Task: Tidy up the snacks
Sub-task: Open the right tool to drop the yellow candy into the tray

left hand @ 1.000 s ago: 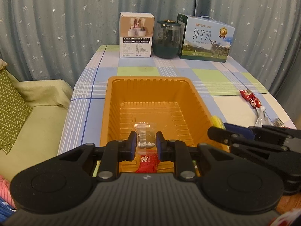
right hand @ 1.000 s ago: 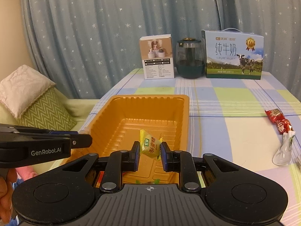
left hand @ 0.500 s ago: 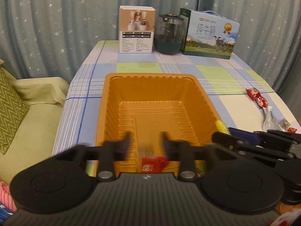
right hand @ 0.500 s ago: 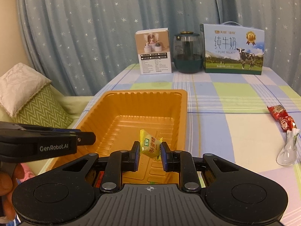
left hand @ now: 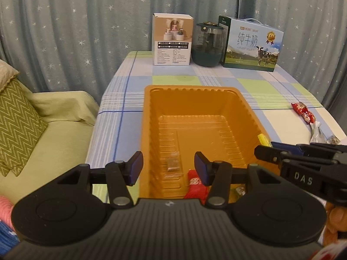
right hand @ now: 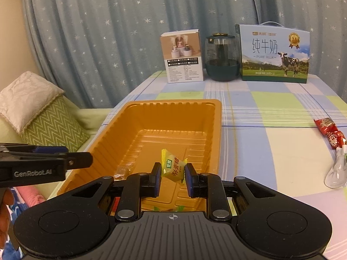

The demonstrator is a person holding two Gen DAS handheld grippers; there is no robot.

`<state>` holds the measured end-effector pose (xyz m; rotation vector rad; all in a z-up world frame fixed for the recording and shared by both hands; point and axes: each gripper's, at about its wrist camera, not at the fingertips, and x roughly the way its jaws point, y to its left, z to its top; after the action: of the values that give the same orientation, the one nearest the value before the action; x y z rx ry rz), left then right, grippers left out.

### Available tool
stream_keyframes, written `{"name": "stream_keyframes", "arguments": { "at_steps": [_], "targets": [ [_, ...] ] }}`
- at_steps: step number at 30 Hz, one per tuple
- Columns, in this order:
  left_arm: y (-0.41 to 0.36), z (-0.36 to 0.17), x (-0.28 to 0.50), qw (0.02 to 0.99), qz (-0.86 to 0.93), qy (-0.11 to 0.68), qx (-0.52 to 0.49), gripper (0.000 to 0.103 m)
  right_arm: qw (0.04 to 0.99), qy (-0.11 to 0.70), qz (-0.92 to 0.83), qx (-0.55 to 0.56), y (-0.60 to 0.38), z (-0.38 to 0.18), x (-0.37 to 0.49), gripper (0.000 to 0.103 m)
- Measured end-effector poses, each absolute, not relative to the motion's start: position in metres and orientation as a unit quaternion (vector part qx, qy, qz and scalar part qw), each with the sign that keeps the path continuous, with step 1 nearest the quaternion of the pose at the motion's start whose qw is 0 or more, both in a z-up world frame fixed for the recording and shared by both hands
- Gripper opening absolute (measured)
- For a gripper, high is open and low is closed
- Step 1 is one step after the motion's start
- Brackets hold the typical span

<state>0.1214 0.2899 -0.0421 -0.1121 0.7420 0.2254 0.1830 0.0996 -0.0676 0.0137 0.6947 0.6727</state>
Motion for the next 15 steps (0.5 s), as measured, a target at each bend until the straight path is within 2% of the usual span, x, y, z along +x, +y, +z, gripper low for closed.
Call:
{"name": "stream_keyframes", "arguments": {
  "at_steps": [6, 7, 8, 9, 15],
  "targets": [
    [0.297, -0.041, 0.112, 0.923, 0.122, 0.358, -0.070, 0.049, 0.876, 0.335, 0.347, 0.021, 0.103, -0.069, 0.183, 0.025],
    [0.298, -0.041, 0.111, 0.923, 0.123, 0.358, -0.071, 0.049, 0.876, 0.334, 0.347, 0.022, 0.102, -0.069, 0.183, 0.032],
    [0.298, -0.041, 0.109, 0.923, 0.124, 0.357, -0.072, 0.049, 0.879, 0.330, 0.343, 0.025, 0.101, -0.068, 0.183, 0.053],
    [0.298, -0.040, 0.109, 0.923, 0.124, 0.356, -0.073, 0.049, 0.882, 0.325, 0.341, 0.031, 0.098, -0.067, 0.183, 0.064],
    [0.297, -0.038, 0.100, 0.923, 0.130, 0.353, -0.081, 0.050, 0.895, 0.313, 0.314, 0.044, 0.079, -0.063, 0.181, 0.065]
  ]
}}
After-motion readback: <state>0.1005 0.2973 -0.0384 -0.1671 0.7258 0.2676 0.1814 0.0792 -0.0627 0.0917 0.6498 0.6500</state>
